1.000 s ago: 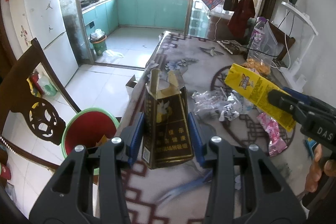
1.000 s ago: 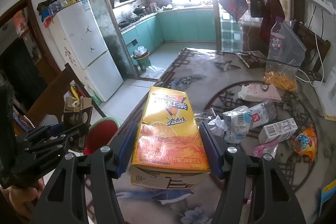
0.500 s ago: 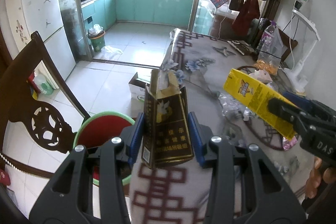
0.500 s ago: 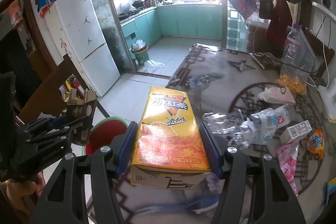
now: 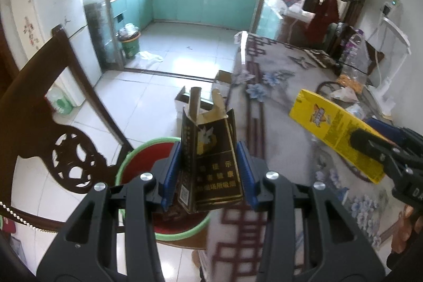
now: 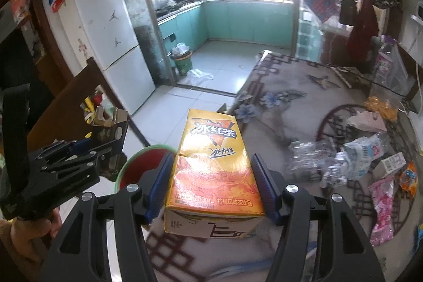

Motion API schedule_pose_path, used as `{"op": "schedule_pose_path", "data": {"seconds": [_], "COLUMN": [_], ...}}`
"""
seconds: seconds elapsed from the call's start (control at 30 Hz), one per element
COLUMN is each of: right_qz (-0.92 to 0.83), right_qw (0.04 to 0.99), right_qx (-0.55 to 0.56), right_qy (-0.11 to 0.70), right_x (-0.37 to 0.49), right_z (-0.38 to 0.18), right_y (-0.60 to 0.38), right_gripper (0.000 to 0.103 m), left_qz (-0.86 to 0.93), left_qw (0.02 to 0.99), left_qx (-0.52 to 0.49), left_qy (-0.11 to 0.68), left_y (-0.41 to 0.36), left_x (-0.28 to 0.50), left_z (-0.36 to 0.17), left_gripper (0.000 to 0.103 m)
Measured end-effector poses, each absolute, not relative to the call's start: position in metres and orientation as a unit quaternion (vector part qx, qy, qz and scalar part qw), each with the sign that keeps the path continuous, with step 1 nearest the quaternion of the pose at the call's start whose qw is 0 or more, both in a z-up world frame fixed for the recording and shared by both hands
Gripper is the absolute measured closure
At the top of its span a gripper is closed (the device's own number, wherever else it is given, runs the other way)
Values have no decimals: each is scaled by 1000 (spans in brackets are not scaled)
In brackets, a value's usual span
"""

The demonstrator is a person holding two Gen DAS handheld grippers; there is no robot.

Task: Collect trash
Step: 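Open both tools over the red bucket to drop the box and carton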

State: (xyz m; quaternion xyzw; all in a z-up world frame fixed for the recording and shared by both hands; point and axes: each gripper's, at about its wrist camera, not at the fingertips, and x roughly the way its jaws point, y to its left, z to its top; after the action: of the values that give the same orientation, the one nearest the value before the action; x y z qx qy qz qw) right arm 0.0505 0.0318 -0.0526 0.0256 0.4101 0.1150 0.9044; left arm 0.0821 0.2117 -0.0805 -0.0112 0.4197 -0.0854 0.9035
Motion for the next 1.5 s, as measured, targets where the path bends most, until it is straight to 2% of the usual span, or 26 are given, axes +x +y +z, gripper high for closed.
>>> {"op": "schedule_pose_path", "data": {"seconds": [0.47, 0.7, 1.5], "right_qz": [179, 188, 194], "right_qw": [868, 850, 845], "right_qx": [-19, -29, -72], "right_qy": [463, 491, 493], "right_x": [81, 93, 114], "right_z": [-94, -114, -121], "right_y": [116, 132, 152], "right_gripper": [44, 44, 44], "left_qz": [-6, -5, -20], "left_qw": [888, 881, 877], "left_qx": [-51, -48, -56], "left_qy": [458, 471, 476], "left_y": [299, 307, 307], "left_x": [94, 111, 145], "left_z": [-118, -128, -138], "left_gripper": [62, 62, 62]}}
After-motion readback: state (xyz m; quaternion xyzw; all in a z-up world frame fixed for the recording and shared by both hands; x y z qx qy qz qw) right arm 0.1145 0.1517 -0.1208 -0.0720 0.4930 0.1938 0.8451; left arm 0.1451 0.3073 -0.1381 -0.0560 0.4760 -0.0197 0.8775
